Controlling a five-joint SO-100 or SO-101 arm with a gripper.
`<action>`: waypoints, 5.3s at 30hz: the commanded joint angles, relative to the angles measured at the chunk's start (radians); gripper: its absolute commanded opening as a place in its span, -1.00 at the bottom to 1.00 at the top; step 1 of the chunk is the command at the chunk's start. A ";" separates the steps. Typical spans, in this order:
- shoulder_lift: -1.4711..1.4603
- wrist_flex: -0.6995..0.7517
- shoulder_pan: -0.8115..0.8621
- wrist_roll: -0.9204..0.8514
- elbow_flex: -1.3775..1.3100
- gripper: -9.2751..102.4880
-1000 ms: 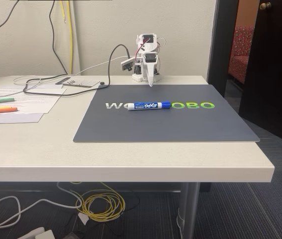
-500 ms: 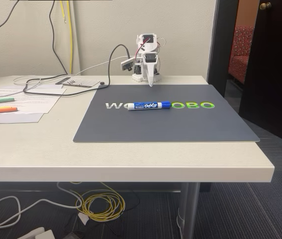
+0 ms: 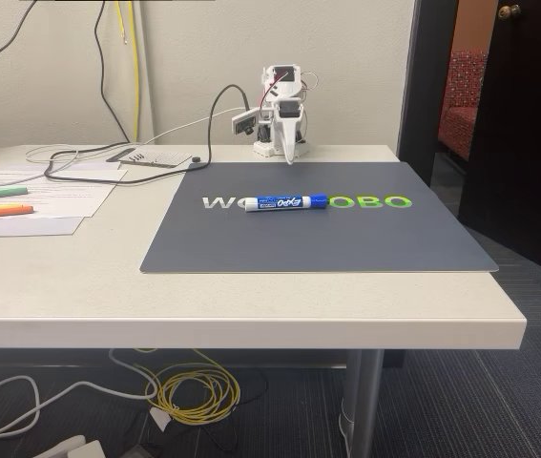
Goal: Pick up the blue marker.
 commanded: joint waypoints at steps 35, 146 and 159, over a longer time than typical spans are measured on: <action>-1.186 -0.074 0.051 0.012 -1.017 -0.83; -2.931 0.946 0.046 -0.091 -3.093 -0.50; -3.069 1.045 0.048 -0.092 -3.362 -0.62</action>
